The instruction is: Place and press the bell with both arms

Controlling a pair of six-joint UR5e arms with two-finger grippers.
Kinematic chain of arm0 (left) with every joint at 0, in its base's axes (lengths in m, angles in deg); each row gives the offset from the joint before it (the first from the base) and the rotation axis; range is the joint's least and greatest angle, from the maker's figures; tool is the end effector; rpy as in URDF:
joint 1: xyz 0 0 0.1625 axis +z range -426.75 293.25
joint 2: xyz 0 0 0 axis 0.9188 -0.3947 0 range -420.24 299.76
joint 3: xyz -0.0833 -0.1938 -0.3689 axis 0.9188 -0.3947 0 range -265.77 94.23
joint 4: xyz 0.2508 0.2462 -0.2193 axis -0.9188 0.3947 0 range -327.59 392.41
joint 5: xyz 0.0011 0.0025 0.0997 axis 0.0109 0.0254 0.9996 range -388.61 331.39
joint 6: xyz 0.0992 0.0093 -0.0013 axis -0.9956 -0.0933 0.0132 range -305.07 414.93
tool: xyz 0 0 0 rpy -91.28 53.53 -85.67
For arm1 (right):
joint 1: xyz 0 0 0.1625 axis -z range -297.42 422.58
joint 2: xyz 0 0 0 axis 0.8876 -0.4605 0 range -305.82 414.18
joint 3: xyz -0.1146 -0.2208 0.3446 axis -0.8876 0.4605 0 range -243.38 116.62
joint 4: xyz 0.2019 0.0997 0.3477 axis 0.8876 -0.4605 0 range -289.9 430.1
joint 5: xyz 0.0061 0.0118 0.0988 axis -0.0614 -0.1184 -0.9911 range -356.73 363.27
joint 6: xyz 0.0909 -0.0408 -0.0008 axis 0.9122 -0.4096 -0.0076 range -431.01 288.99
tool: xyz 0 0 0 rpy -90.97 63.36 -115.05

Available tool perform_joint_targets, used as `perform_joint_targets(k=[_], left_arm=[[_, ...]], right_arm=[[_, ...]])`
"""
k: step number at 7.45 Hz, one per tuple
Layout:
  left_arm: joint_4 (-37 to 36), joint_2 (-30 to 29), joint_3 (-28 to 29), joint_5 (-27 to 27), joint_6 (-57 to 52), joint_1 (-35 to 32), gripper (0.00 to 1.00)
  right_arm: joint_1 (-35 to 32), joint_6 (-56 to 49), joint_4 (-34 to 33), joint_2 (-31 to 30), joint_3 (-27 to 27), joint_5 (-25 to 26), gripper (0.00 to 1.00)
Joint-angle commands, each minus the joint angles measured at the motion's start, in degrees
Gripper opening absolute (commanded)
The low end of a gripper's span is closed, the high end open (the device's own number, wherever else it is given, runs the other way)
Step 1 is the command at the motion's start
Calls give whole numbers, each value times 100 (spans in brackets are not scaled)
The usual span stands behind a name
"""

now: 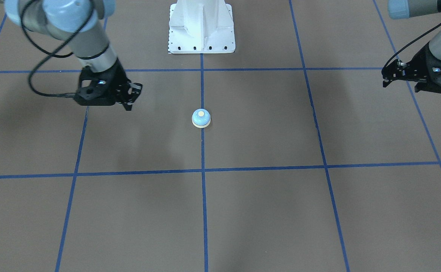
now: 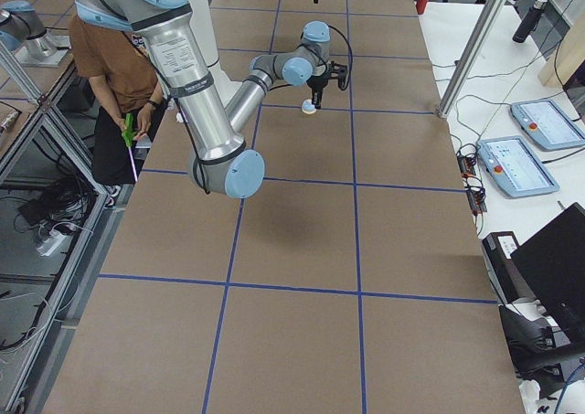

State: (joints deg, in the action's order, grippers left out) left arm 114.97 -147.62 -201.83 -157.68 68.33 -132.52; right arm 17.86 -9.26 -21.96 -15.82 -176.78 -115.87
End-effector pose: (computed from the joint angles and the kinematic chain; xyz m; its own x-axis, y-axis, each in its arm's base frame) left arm 0.1236 -0.4463 0.4778 0.7108 0.2610 -0.6532 -0.2363 0.9633 0.1277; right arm -0.3402 -0.4561 0.2919 0.6527 0.0646 0.7548 -0.0876 0.9961 -0.0095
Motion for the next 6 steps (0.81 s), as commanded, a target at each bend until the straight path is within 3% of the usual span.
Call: perform_joint_targets(k=[1, 3, 5, 6], left_arm=[[23, 343, 22, -66, -826, -645, 99], [23, 581, 345, -521, -1888, -1470, 99], [23, 705, 732, -549, -2664, -2130, 99], [15, 722, 1004, -558, -3085, -2508, 99]], right_arm=[[-1445, -2270, 30, -1301, -218, -1071, 0], [-2738, -4599, -13, -2068, 219, -1382, 0], [-3672, -5967, -14, -2369, 756, -1401, 0], [-3893, -6199, 21, -2526, 906, -1427, 82]])
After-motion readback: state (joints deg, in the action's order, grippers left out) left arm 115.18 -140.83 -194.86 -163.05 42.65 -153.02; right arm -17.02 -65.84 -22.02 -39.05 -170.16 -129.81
